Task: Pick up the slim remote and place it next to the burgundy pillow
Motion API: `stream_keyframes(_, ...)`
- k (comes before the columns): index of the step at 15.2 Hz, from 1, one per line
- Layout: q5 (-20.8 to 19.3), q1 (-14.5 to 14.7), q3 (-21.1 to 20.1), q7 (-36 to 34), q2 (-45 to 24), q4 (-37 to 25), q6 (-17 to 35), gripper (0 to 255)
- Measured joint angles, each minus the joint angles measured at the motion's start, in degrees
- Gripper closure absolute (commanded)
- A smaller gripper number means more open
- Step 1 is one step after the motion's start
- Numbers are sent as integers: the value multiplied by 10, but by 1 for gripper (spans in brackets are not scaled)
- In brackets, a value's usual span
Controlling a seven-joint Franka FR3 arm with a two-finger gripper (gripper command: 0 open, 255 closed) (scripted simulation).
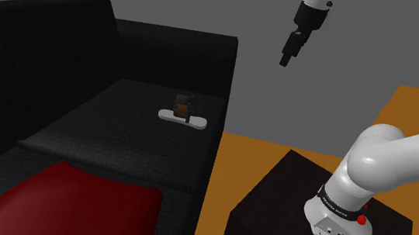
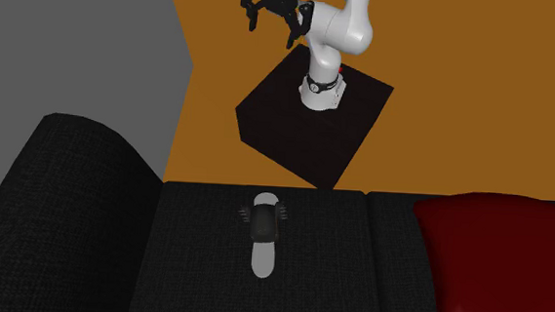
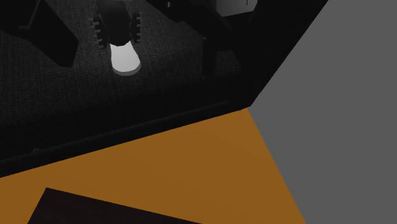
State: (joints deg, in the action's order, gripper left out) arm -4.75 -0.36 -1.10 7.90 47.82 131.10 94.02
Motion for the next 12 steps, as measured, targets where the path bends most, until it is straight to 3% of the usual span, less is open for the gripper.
stream_keyframes(3,3,4,-3,0,-17,5,19,0)
stream_keyframes(12,19,28,-13,13,-172,-16,136,0)
